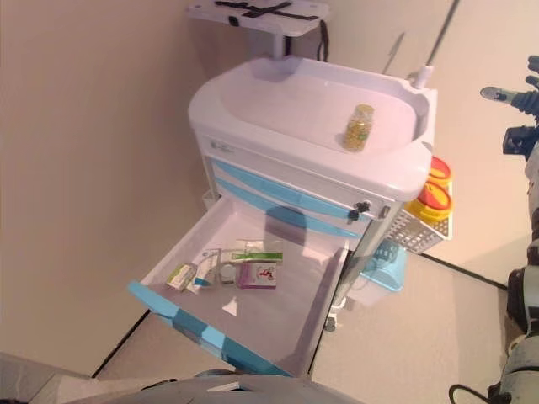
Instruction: Open the drawer and pick up the medicine
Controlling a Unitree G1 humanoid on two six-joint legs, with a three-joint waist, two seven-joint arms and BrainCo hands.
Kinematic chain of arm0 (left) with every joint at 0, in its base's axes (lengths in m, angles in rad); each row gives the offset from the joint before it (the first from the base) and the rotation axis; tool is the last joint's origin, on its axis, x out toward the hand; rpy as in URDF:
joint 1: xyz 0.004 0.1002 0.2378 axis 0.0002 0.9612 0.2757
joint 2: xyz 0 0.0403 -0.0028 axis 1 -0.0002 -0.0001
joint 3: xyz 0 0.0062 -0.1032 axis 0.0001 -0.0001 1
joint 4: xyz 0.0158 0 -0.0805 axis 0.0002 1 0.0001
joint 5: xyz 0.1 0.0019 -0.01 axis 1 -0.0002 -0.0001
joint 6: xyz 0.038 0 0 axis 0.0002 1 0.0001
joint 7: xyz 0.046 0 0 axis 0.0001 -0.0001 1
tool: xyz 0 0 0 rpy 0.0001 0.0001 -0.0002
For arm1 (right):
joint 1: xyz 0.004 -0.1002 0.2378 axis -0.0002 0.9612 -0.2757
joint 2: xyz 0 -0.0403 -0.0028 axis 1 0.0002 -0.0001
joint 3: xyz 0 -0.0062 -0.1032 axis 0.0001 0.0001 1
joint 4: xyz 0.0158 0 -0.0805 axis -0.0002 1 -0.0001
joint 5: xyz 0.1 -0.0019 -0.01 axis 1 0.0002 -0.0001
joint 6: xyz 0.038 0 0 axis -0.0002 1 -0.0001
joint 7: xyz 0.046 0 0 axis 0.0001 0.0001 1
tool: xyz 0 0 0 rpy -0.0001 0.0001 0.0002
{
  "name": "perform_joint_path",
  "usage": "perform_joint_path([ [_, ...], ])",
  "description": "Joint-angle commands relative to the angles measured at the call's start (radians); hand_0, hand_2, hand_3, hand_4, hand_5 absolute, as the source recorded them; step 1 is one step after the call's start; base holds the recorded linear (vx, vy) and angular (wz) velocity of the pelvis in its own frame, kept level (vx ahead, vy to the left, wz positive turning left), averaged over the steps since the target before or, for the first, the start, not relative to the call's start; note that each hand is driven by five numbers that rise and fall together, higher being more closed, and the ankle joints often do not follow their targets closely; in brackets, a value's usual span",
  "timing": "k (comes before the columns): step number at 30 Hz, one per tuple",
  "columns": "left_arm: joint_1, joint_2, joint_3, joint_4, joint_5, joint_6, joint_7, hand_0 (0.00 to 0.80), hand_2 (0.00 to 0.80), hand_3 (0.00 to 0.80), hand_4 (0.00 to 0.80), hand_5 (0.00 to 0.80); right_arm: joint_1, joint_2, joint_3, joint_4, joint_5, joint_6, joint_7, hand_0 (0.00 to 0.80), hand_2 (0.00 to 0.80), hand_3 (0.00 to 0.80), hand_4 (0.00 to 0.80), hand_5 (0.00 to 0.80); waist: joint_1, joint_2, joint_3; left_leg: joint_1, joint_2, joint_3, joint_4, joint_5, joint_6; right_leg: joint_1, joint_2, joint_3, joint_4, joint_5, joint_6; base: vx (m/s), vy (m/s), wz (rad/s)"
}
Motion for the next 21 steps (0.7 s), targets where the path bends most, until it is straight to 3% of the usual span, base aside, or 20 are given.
perform_joint_path([
  [1,-0.025,0.003,-0.042,0.005,0.044,-0.038,-0.011,0.0,0.0,0.0,0.0,0.0,0.083,0.045,-0.041,-0.101,0.045,-0.094,-0.047,0.0,0.0,0.0,0.0,0.0,0.001,-0.028,-0.026,0.026,-0.002,0.015,0.071,-0.211,-0.025,-0.063,-0.073,0.071,-0.008,0.073,0.12,-0.082,-0.037,-0.25],
  [5,-0.039,-0.018,-0.039,0.014,0.05,-0.044,-0.001,0.0,0.0,0.0,0.0,0.0,0.283,0.214,-0.099,-0.167,0.021,-0.145,-0.043,0.0,0.0,0.0,0.0,0.0,-0.034,-0.02,-0.018,0.023,0.003,0.041,0.079,-0.219,-0.024,-0.07,-0.071,0.1,-0.016,0.079,0.123,-0.065,-0.046,-0.21],
  [7,-0.047,-0.035,-0.026,0.02,0.05,-0.05,0.007,0.0,0.0,0.0,0.0,0.0,0.403,0.315,-0.087,-0.217,-0.096,-0.203,-0.071,0.0,0.0,0.0,0.0,0.0,-0.056,-0.017,-0.012,0.019,0.005,0.057,0.084,-0.222,-0.022,-0.075,-0.069,0.119,-0.022,0.084,0.125,-0.066,-0.061,-0.29],
  [13,-0.06,-0.061,0.012,0.013,0.059,-0.052,0.023,0.0,0.0,0.0,0.0,0.0,0.629,0.422,-0.006,-0.264,-0.335,-0.266,-0.107,0.0,0.0,0.0,0.0,0.0,-0.105,-0.017,-0.012,-0.002,0.012,0.104,0.096,-0.22,-0.021,-0.1,-0.061,0.161,-0.031,0.099,0.128,-0.057,-0.045,-0.34],
  [17,-0.065,-0.066,0.033,0.013,0.077,-0.06,0.034,0.0,0.0,0.0,0.0,0.0,0.723,0.478,0.048,-0.234,-0.396,-0.253,-0.092,0.0,0.0,0.0,0.0,0.0,-0.134,-0.018,-0.011,-0.013,0.016,0.131,0.105,-0.221,-0.02,-0.114,-0.056,0.18,-0.032,0.101,0.127,-0.039,-0.033,-0.3],
  [21,-0.075,-0.071,0.056,0.015,0.081,-0.074,0.051,0.0,0.0,0.0,0.0,0.0,0.803,0.55,0.107,-0.141,-0.471,-0.28,-0.111,0.0,0.0,0.0,0.0,0.0,-0.159,-0.013,-0.007,-0.019,0.02,0.151,0.108,-0.222,-0.017,-0.127,-0.049,0.197,-0.025,0.1,0.125,-0.016,-0.022,-0.25],
])
